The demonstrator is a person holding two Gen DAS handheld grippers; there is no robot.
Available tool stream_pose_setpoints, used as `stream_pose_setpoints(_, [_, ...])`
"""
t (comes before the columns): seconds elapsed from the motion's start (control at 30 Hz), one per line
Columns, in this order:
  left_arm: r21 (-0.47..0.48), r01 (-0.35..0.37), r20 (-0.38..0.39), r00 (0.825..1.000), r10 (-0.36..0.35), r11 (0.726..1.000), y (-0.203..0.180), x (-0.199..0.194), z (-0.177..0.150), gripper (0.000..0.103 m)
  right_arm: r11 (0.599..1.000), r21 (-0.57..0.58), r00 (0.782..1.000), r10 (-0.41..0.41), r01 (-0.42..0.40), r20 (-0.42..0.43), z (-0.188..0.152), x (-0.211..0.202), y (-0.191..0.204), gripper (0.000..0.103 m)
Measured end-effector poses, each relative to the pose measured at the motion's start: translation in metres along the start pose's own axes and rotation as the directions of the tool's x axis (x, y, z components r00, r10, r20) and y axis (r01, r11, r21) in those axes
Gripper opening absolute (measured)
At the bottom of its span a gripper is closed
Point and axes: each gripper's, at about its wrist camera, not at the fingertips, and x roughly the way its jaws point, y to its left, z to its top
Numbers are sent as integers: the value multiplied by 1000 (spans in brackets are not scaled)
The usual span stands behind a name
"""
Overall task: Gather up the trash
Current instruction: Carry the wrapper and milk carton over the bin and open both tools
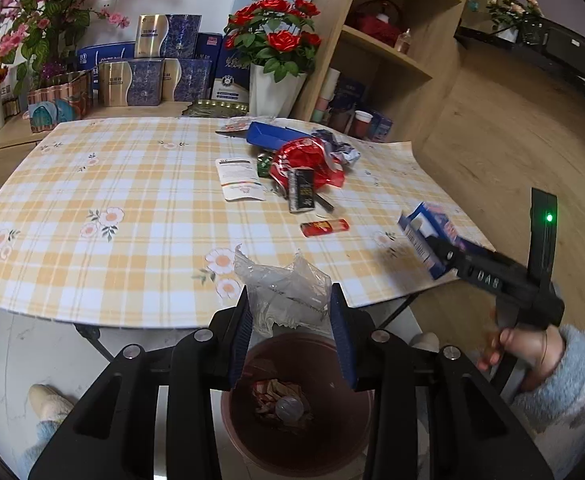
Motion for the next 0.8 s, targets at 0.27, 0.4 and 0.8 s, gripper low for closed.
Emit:
stream_pose_setpoints(0.27, [-9, 24, -6, 1000, -24, 1000, -8, -13, -24, 36, 994, -31, 983, 97, -103, -157, -56, 0, 33, 81])
stream_pose_setpoints(0.4, [-20, 23, -19, 1000, -23, 1000, -8, -9, -31, 36, 991, -25, 964, 125, -134, -236, -74, 17, 42, 81])
stream_pose_setpoints(0.8, [-45, 13, -60, 998, -16, 999, -4, 2, -40, 36, 980, 35, 933, 199, -197, -299, -90, 37, 46, 82])
